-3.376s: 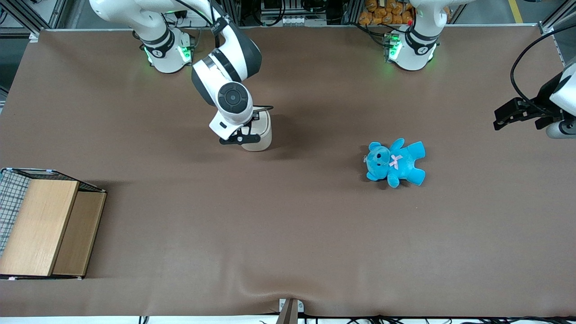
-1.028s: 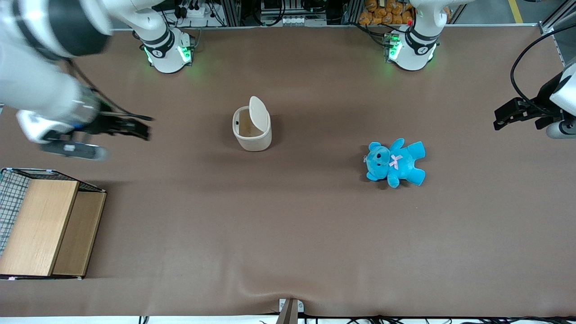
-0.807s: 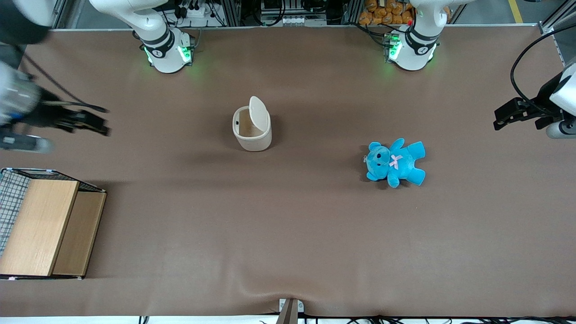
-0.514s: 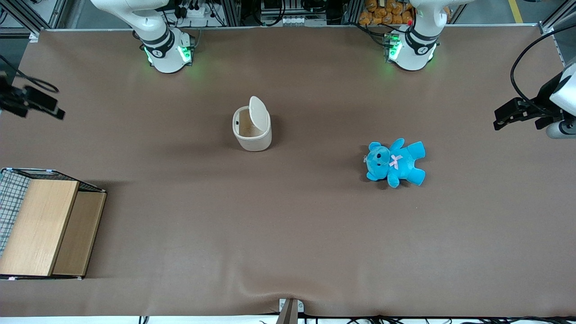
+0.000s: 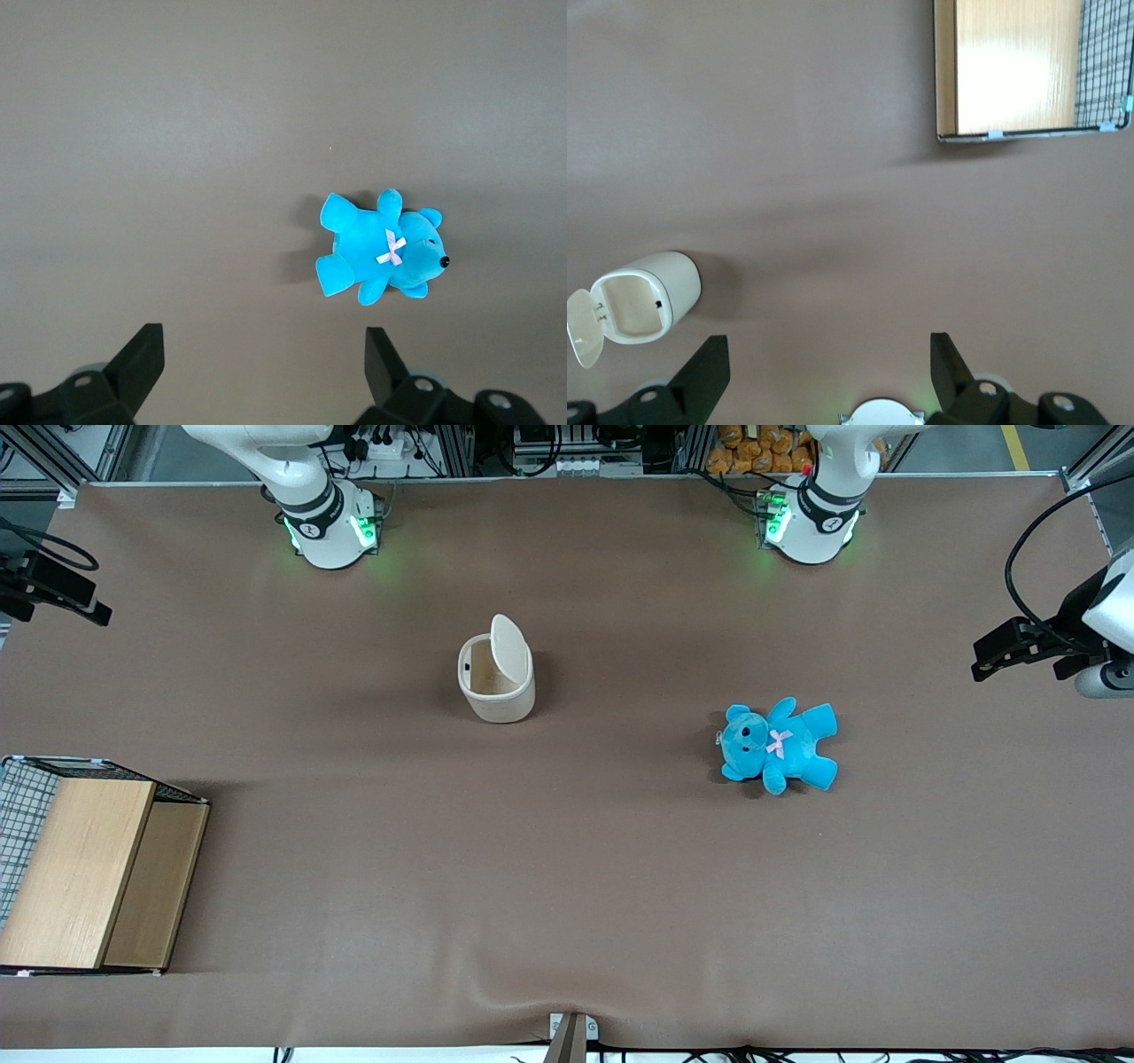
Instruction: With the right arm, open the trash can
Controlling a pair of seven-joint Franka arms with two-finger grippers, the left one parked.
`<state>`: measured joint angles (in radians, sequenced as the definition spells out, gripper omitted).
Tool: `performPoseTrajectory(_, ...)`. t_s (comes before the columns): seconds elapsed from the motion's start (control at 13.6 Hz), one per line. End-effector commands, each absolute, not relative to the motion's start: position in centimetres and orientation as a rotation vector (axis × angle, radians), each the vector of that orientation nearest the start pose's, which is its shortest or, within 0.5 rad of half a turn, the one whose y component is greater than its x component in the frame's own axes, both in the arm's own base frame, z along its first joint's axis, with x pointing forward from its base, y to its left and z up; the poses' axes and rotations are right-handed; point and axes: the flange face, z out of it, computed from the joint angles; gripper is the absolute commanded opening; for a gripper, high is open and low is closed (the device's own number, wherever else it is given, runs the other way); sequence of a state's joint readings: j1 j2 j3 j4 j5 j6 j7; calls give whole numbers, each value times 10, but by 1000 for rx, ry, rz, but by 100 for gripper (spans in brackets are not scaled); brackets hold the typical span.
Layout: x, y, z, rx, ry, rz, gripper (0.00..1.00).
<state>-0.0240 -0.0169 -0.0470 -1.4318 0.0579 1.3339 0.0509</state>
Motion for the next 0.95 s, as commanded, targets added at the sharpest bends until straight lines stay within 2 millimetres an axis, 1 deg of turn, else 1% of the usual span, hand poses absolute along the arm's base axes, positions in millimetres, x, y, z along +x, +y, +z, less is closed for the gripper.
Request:
performPoseTrajectory(0.0,519,-31,692,-3117,183,132,100)
performPoseTrajectory(0.88,516,-38,696,-3117,188,131,100)
